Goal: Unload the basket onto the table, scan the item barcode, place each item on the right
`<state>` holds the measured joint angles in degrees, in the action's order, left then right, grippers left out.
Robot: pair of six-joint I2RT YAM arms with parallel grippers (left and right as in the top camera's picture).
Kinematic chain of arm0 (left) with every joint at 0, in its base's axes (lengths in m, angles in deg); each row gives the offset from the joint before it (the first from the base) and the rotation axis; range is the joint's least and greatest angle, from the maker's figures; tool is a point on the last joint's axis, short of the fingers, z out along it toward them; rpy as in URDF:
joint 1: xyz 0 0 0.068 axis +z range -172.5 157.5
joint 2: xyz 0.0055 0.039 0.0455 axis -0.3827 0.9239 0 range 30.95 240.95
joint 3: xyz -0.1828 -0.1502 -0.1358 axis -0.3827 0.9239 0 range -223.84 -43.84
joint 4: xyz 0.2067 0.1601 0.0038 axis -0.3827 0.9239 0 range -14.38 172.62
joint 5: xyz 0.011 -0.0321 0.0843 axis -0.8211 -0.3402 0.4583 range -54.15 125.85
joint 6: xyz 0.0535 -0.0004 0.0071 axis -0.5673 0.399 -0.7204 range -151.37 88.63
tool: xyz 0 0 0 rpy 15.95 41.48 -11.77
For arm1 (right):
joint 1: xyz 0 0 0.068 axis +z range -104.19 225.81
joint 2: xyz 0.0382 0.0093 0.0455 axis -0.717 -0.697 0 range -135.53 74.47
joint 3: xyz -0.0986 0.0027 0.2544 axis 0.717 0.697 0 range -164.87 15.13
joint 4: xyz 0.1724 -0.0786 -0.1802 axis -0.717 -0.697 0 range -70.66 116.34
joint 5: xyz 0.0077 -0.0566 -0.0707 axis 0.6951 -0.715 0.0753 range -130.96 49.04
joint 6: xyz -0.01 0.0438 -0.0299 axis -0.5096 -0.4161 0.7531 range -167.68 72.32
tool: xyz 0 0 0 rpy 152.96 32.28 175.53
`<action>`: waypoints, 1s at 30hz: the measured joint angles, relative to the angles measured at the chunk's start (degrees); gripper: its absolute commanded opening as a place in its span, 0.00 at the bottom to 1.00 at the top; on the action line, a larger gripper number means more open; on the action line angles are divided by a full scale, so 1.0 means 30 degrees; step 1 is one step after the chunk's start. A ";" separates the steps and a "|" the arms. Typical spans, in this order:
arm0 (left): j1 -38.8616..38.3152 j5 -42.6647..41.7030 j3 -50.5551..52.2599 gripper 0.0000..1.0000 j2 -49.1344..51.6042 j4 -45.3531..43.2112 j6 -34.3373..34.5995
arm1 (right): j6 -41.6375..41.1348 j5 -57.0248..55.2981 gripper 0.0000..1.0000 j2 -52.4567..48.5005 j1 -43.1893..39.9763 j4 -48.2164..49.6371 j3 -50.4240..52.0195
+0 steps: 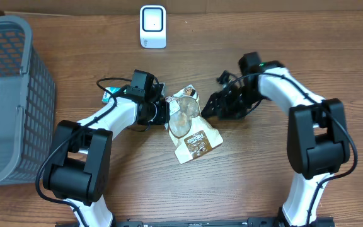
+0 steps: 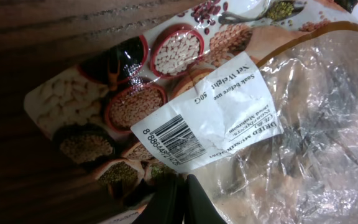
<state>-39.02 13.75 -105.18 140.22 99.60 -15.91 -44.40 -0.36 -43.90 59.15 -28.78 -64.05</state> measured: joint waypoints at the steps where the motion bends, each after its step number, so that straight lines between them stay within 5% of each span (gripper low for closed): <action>1: 0.0000 -0.0015 -0.0007 0.04 0.0015 0.0000 0.0029 | -0.0255 0.0029 0.77 -0.0007 0.0291 0.0430 0.0262; 6: 0.0000 -0.0029 -0.0015 0.04 0.0015 0.0000 0.0029 | -0.1770 0.0182 0.76 -0.0124 0.2047 0.1690 0.0933; 15: 0.0007 -0.0051 -0.0015 0.04 0.0015 0.0029 0.0029 | -0.4393 0.0546 0.39 -0.0124 0.2922 0.3351 0.0954; 24: 0.0182 -0.0153 -0.0109 0.04 0.0044 0.0444 0.0015 | -0.4983 0.0831 0.13 -0.0124 0.2929 0.3519 0.0954; 30: 0.0911 0.0124 -0.1122 0.04 0.0044 0.4080 -0.0168 | -0.5064 0.1005 0.04 -0.0124 0.2929 0.3541 0.0947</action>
<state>-36.28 14.12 -108.55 140.35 111.84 -16.41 -59.59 2.66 -44.27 67.94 -18.15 -61.21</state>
